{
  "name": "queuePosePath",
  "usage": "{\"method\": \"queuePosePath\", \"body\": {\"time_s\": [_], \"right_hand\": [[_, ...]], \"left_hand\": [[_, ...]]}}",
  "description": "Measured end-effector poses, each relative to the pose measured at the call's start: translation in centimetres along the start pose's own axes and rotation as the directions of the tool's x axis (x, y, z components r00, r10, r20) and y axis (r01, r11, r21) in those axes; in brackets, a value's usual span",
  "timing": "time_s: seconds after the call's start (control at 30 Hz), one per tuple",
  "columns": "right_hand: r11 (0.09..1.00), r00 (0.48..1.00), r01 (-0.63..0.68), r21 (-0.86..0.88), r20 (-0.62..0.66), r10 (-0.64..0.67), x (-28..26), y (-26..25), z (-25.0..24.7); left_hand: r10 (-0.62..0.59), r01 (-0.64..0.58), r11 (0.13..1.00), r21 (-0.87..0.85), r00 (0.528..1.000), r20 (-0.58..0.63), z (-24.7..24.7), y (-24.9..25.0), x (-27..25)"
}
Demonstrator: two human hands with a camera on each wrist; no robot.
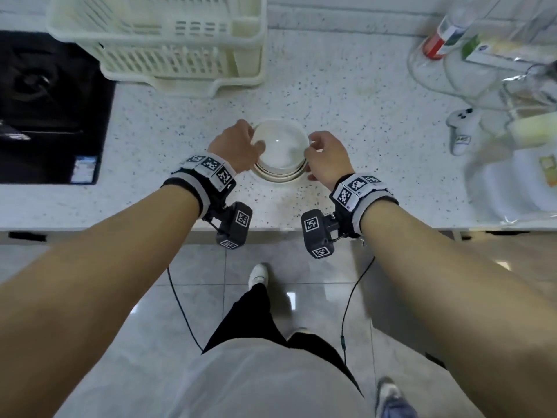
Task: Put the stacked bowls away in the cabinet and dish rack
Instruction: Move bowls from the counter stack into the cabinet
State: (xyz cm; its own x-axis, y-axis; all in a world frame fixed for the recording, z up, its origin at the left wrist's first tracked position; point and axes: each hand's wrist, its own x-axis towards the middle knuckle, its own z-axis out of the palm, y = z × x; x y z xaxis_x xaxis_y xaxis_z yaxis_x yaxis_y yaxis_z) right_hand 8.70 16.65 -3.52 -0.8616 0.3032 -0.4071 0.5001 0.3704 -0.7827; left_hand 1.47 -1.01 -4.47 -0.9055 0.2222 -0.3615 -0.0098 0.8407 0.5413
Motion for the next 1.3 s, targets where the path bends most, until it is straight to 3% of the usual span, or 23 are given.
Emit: {"method": "queuePosePath", "body": {"time_s": [0.23, 0.33, 0.43, 0.53, 0.63, 0.8, 0.97, 1.1, 1.2, 1.3], "right_hand": [[0.995, 0.999, -0.036, 0.096, -0.019, 0.038, 1.7, -0.1, 1.4], [0.98, 0.995, -0.007, 0.197, -0.099, 0.027, 1.6, -0.4, 0.8], [0.95, 0.994, -0.037, 0.309, -0.085, 0.067, 0.4, -1.0, -0.6], [0.927, 0.995, -0.091, 0.365, -0.013, 0.103, -1.6, -1.6, -2.3], [0.878, 0.989, -0.112, 0.465, -0.033, 0.143, -3.4, -1.0, -3.9], [0.751, 0.977, -0.097, 0.653, -0.083, 0.199, -6.8, 2.6, -6.5], [0.584, 0.98, -0.101, 0.805, -0.021, 0.198, -11.4, 6.2, -9.2], [0.6, 0.973, -0.137, 0.788, -0.005, 0.229, -15.3, 9.2, -10.5], [0.635, 0.959, -0.156, 0.756, -0.037, 0.28, -18.2, 11.2, -11.6], [0.664, 0.962, -0.175, 0.727, -0.018, 0.274, -21.1, 13.2, -12.7]], "left_hand": [[0.042, -0.049, 0.994, 0.098, 0.997, 0.072, 0.2, 0.2, 2.3], [0.013, -0.002, 0.994, -0.11, 0.995, 0.1, -0.2, 0.6, 2.9], [0.003, 0.07, 0.921, -0.383, 0.982, 0.187, -0.7, 1.9, 2.6], [0.089, 0.061, 0.882, -0.467, 0.953, 0.291, -0.7, 3.9, 1.8], [0.134, 0.056, 0.875, -0.482, 0.927, 0.351, 0.2, 5.9, 0.5], [0.154, 0.09, 0.814, -0.573, 0.919, 0.363, 2.0, 9.1, -3.4], [0.152, 0.156, 0.785, -0.6, 0.89, 0.43, 4.3, 11.5, -9.7], [0.169, 0.271, 0.699, -0.661, 0.836, 0.522, 7.2, 13.2, -15.2], [0.126, 0.321, 0.606, -0.728, 0.864, 0.487, 9.8, 14.0, -18.7], [0.078, 0.344, 0.574, -0.744, 0.881, 0.467, 12.0, 14.2, -21.4]]}}
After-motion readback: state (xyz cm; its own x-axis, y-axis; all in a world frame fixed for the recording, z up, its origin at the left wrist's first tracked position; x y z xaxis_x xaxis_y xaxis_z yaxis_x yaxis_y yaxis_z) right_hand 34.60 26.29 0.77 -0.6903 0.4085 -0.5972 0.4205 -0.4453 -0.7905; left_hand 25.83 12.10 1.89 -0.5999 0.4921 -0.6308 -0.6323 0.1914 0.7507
